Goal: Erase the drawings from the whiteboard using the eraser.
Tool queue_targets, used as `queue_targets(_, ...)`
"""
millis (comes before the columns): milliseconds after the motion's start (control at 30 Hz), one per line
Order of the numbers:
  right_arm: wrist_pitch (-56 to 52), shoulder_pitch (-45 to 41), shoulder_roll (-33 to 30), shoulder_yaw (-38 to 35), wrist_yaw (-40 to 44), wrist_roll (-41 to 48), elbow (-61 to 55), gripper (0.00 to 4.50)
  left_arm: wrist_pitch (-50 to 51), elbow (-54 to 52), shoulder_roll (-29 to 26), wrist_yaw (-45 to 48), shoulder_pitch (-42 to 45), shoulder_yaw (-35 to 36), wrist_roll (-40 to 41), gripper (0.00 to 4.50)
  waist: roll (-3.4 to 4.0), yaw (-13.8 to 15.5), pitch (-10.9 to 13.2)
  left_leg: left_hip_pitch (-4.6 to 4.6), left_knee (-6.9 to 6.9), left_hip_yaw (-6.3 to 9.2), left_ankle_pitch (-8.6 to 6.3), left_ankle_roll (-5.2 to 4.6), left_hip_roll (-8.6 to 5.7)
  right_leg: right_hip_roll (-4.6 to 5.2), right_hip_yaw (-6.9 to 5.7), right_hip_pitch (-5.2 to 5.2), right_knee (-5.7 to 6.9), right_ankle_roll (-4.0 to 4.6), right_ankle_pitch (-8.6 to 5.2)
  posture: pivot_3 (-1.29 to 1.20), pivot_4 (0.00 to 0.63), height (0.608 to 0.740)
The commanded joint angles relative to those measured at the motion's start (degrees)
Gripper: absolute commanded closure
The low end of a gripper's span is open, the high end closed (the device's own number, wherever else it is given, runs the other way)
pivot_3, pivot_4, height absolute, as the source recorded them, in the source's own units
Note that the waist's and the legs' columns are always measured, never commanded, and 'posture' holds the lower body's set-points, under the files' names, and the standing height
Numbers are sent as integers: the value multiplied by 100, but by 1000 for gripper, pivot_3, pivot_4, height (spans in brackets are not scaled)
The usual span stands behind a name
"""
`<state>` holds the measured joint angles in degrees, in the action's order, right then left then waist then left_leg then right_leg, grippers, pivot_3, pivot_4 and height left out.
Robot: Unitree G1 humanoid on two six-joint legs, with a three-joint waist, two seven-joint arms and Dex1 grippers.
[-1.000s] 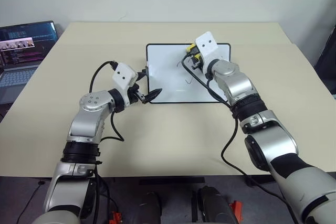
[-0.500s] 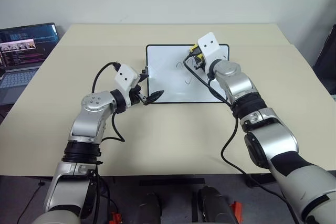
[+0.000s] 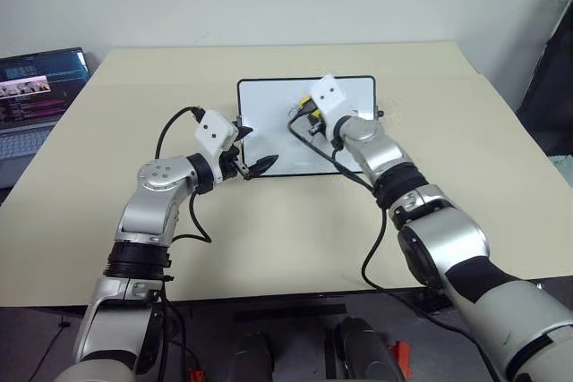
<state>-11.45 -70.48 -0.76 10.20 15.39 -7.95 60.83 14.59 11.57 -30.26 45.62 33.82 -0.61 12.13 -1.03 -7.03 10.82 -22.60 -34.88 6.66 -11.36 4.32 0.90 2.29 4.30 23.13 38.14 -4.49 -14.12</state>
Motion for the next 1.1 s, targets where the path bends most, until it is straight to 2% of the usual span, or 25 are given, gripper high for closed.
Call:
queue_targets(33, -37, 26, 219, 132, 173, -113, 103, 3325, -29, -236, -83, -31, 15, 114, 4, 0, 0, -10, 0, 0, 0, 1, 0, 0, 2, -2, 0, 0, 0, 1, 0, 0, 150, 740)
queue_targets(233, -29, 8, 303, 196, 264, -159, 67, 3326, -27, -238, -96, -33, 14, 122, 1, 0, 0, 3, 0, -11, 1, 3, 0, 0, 2, -3, 0, 4, -7, 1, 0, 0, 150, 740)
queue_targets(567, -18, -339, -225, -140, 25, -80, 86, 3326, -18, -243, -117, -12, 39, 121, 6, 0, 0, 114, 1, -17, 1, 10, 1, 0, 0, -3, -5, 6, -7, 16, 9, 0, 150, 740)
queue_targets(667, -81, -208, -652, -281, 819, 208, -1025, 3326, 26, -309, -137, 47, 66, 143, 84, 0, 2, 187, 5, -29, 0, 14, 1, 1, -1, -3, -9, 8, -17, 16, 10, 0, 150, 740)
queue_targets(767, -710, 312, -981, -298, 1639, 608, -2648, 3326, 187, -503, -216, 207, 59, 229, 283, 0, 3, 196, 6, -43, 5, 16, -1, 3, -1, -1, -12, 20, -23, 25, 15, 0, 150, 740)
queue_targets(967, -2044, 1289, -1924, -613, 2435, 1276, -5411, 3327, 489, -717, -495, 596, 80, 306, 538, 0, 3, 210, 6, -45, 33, 21, -10, 12, 1, 1, -22, 30, -23, 40, -17, 0, 150, 740)
queue_targets(1100, -2552, 1769, -2640, -571, 2842, 1458, -6248, 3327, 761, -872, -726, 959, 74, 254, 729, 0, 2, 224, 7, -49, 33, 20, -12, 15, -2, 7, -25, 29, -27, 37, -23, 0, 150, 740)
